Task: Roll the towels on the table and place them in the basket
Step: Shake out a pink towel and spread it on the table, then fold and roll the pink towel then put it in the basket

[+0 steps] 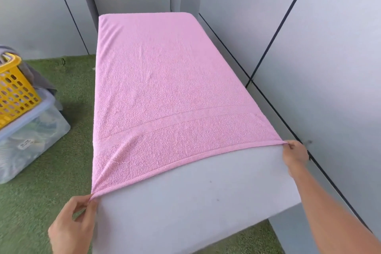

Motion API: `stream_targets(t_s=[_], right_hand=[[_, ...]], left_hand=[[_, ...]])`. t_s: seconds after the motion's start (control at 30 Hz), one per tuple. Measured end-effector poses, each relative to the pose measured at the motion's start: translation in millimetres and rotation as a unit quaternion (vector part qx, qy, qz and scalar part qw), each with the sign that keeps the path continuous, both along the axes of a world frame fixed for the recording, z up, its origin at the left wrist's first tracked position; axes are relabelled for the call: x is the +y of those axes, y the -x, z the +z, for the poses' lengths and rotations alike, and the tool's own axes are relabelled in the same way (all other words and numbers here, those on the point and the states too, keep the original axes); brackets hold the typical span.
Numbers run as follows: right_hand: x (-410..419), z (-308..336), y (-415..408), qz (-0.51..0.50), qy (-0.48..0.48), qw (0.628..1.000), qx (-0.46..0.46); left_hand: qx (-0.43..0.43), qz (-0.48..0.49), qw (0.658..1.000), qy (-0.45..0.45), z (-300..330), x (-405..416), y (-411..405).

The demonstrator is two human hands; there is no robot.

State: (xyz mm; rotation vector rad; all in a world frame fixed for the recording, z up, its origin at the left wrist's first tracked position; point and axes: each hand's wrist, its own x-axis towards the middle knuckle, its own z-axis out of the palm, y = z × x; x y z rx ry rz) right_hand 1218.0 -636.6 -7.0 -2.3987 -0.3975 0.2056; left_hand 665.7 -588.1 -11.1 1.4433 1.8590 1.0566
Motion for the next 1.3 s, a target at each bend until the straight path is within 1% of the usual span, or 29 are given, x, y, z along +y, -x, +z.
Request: stream_targets(t_s=[0.1,0.2,0.27,0.33,0.37,0.43,0.5,0.53,0.6,0.77,0.87,1.0,1.07,1.13,1.2,1.23,1.3], right_hand=[[-15,5,2,0.026,0.000,0.999,0.019],[-17,14,11,0.066,0.012,0.998,0.017],[-13,20,22,0.111,0.033,0.993,-0.020],[-4,22,34,0.188,0.061,0.976,-0.089],[2,21,41,0.234,0.077,0.963,-0.108],[12,20,55,0.315,0.121,0.936,-0.096],[16,17,65,0.375,0.167,0.909,-0.073],[14,14,69,0.394,0.188,0.897,-0.072],[8,9,70,0.411,0.215,0.882,-0.084],[-6,11,68,0.429,0.224,0.871,-0.084],[-22,12,70,0.444,0.217,0.865,-0.086],[-46,16,73,0.455,0.212,0.861,-0.080],[-52,17,73,0.462,0.191,0.863,-0.077],[-56,19,70,0.476,0.151,0.862,-0.084],[-61,21,62,0.490,0.117,0.860,-0.079],[-63,23,59,0.489,0.104,0.863,-0.075],[-65,27,53,0.479,0.100,0.867,-0.094]], left_hand=[[0.033,-0.005,0.999,-0.003,7,-26,-2],[0.037,-0.016,0.999,0.006,17,-28,-6],[0.063,-0.048,0.997,0.005,26,-26,-13],[0.123,-0.082,0.989,0.000,32,-20,-25],[0.159,-0.109,0.981,-0.001,33,-15,-32],[0.216,-0.167,0.962,0.001,31,-6,-50],[0.253,-0.231,0.939,0.040,25,5,-66],[0.266,-0.246,0.929,0.069,20,7,-73],[0.294,-0.246,0.918,0.102,13,7,-81],[0.322,-0.223,0.912,0.119,16,-11,-79],[0.333,-0.214,0.910,0.123,20,-27,-75],[0.323,-0.227,0.908,0.138,23,-41,-68],[0.340,-0.237,0.898,0.147,26,-47,-65],[0.342,-0.247,0.897,0.130,33,-50,-66],[0.344,-0.258,0.899,0.077,39,-55,-65],[0.342,-0.259,0.902,0.052,40,-57,-63],[0.330,-0.263,0.906,0.041,44,-60,-62]])
